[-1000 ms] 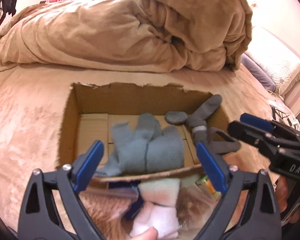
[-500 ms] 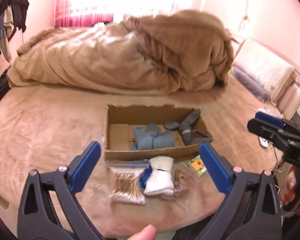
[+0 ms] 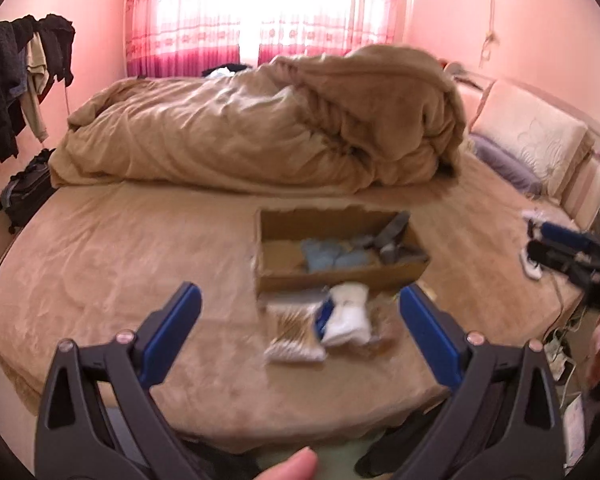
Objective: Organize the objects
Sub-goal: 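Grasp the cotton swab bag with the left tool while the right tool grasps the yellow tissue pack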
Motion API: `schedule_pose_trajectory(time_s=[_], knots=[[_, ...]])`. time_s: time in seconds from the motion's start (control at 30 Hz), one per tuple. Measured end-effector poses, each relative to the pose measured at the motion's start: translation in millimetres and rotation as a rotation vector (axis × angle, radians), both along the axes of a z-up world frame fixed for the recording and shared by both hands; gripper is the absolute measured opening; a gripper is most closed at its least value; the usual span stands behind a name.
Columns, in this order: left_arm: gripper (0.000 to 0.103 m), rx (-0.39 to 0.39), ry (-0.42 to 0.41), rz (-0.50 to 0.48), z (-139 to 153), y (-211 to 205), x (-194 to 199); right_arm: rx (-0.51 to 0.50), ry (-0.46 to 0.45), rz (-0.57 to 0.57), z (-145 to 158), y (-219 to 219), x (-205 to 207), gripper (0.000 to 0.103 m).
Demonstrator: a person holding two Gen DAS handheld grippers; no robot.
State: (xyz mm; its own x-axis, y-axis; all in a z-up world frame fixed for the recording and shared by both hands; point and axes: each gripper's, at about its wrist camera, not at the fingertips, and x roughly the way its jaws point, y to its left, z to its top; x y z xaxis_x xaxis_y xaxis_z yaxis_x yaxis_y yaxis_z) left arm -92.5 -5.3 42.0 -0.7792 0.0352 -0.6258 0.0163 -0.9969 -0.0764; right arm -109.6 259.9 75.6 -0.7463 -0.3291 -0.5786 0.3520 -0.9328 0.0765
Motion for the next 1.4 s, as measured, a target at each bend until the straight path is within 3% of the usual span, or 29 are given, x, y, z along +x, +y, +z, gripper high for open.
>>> schedule_pose_trajectory(time_s=[0.27,0.43,0.6,0.73,1.03,1.17,1.3,1.4], knots=[[0.100,-0.004,-0.157,0.049,-84,-19,1,-0.014,-0.079,-0.022,-41,19,10,0.080],[0.100,-0.010,-0.159,0.057,-116,-18,-17,0.026,-0.108,-0.022,-79,21,-3,0.080],[0.100,-0.003,-0.167,0.031,-129,-9,-41,0.041,-0.177,-0.020,-121,14,-38,0.080],[0.100,0.099,-0.195,0.017,-140,-15,-65,0.030,-0.193,-0.014,-139,8,-58,0.080],[0.099,0.099,-0.231,0.005,-163,-17,-95,0.058,-0.224,-0.009,-165,-6,-96,0.080],[0.093,0.082,-0.258,-0.010,-173,-14,-100,0.066,-0.240,-0.004,-173,-12,-104,0.080],[0.090,0.090,-0.293,-0.030,-184,-14,-105,0.061,-0.273,-0.010,-186,-15,-108,0.073],[0.077,0.091,-0.290,-0.035,-181,-15,-105,0.052,-0.280,-0.018,-189,-15,-109,0.069]])
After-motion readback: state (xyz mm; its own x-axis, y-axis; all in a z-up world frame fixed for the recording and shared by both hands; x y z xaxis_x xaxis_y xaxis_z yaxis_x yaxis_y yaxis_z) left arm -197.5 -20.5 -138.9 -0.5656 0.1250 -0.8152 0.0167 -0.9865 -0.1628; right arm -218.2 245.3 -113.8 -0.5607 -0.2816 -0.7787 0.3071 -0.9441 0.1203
